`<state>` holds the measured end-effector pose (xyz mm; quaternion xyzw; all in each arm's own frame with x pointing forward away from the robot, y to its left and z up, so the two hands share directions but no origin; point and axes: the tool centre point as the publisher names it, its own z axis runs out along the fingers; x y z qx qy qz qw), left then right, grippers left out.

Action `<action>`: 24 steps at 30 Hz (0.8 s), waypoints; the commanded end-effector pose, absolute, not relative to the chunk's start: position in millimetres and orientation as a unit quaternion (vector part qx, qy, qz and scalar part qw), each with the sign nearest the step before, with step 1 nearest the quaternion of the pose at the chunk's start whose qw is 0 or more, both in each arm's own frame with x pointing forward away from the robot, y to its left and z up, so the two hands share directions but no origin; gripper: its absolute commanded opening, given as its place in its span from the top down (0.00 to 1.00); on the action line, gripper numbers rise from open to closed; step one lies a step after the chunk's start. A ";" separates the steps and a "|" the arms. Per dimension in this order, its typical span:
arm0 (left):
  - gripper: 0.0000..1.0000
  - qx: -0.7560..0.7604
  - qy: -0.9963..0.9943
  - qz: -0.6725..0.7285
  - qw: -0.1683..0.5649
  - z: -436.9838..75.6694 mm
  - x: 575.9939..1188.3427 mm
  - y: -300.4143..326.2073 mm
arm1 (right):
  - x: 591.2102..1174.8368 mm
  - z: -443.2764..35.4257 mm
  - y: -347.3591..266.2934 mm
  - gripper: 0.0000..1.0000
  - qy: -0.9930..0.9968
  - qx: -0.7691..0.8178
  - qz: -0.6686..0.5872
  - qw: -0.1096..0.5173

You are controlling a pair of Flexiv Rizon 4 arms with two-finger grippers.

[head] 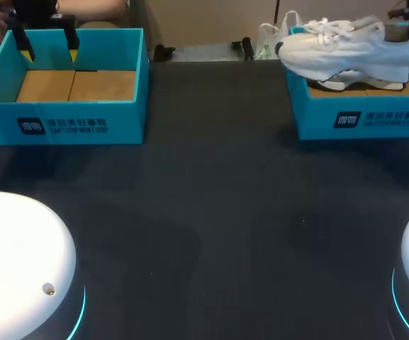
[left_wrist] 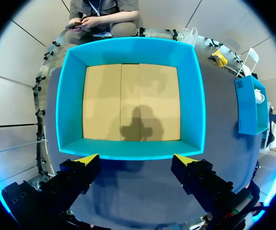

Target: Take the shoe out of the shoebox, open the shoe tongue, remove and reinsert the insole, then place the shoe into the shoebox

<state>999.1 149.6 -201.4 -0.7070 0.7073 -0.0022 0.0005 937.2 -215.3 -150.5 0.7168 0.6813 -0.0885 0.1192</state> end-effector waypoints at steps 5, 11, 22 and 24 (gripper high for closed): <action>0.00 -0.707 0.707 -0.001 0.000 -200.8 999.1 149.8 | 892.1 -147.8 -166.8 1.00 0.681 0.713 -0.090 0.139; 0.00 -0.707 0.707 -0.001 0.000 -200.8 999.1 149.8 | 855.7 -146.3 -132.6 1.00 0.686 0.705 -0.098 0.149; 0.00 -0.707 0.707 -0.001 0.000 -200.8 999.1 149.8 | 794.0 -144.4 -72.2 1.00 0.685 0.704 -0.099 0.158; 0.00 -0.707 0.707 -0.001 0.000 -200.8 999.1 149.8 | 783.2 -144.7 -61.0 1.00 0.685 0.704 -0.099 0.159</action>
